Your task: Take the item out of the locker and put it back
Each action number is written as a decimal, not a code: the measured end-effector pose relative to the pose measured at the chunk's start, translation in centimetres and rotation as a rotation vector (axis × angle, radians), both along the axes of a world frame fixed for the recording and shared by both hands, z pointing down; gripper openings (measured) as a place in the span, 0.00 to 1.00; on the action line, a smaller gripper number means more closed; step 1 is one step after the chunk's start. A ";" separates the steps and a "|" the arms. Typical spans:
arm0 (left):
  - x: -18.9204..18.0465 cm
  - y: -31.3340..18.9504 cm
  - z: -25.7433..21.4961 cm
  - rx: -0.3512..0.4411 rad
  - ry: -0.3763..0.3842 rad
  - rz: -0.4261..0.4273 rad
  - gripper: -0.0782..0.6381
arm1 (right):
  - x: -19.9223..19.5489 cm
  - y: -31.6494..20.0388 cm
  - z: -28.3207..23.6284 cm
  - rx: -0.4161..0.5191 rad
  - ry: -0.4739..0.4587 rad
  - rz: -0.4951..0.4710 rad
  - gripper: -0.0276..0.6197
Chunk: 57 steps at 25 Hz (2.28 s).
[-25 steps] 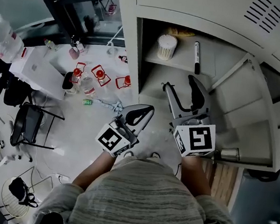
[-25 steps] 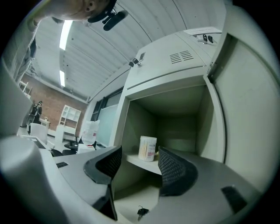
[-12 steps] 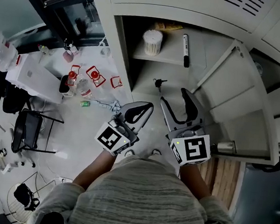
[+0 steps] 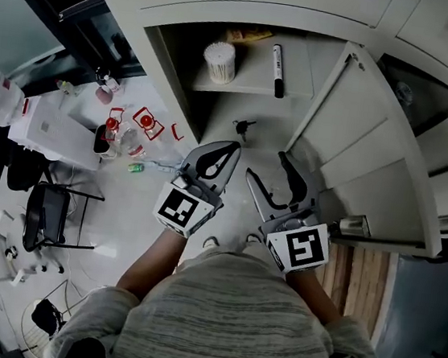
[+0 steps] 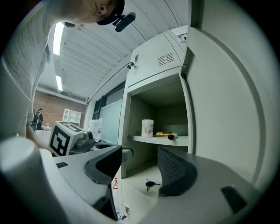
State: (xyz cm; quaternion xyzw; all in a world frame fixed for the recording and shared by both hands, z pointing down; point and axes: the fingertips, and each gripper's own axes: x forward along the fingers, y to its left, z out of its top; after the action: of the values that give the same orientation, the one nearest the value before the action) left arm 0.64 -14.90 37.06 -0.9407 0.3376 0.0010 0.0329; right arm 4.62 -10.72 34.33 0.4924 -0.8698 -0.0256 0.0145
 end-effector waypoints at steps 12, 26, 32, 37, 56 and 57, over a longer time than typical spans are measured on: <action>3.4 -3.5 -3.2 0.030 -0.079 -0.051 0.12 | 1.4 0.9 2.3 -0.039 -0.027 -0.001 0.16; 7.9 -7.8 -4.6 0.033 -0.132 -0.177 0.37 | 2.1 1.0 4.7 -0.097 -0.034 -0.032 0.13; 8.7 -9.7 -4.2 0.014 -0.168 -0.244 0.37 | 2.4 0.8 5.1 -0.110 -0.048 -0.042 0.13; 9.2 -10.9 -4.0 -0.016 -0.152 -0.273 0.37 | 2.5 0.6 5.1 -0.112 -0.052 -0.052 0.13; 6.6 -10.6 -5.3 -0.074 0.011 -0.277 0.22 | 1.8 -0.1 4.7 -0.110 -0.064 -0.082 0.13; 6.5 -10.5 -5.6 -0.069 0.017 -0.273 0.22 | 1.6 -0.1 4.6 -0.107 -0.062 -0.083 0.13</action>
State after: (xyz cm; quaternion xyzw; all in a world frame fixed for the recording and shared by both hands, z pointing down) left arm 7.13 -25.38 31.50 -0.8865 0.4627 -0.0070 -0.0027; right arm 6.26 -10.85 38.95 0.4548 -0.8898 0.0355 0.0130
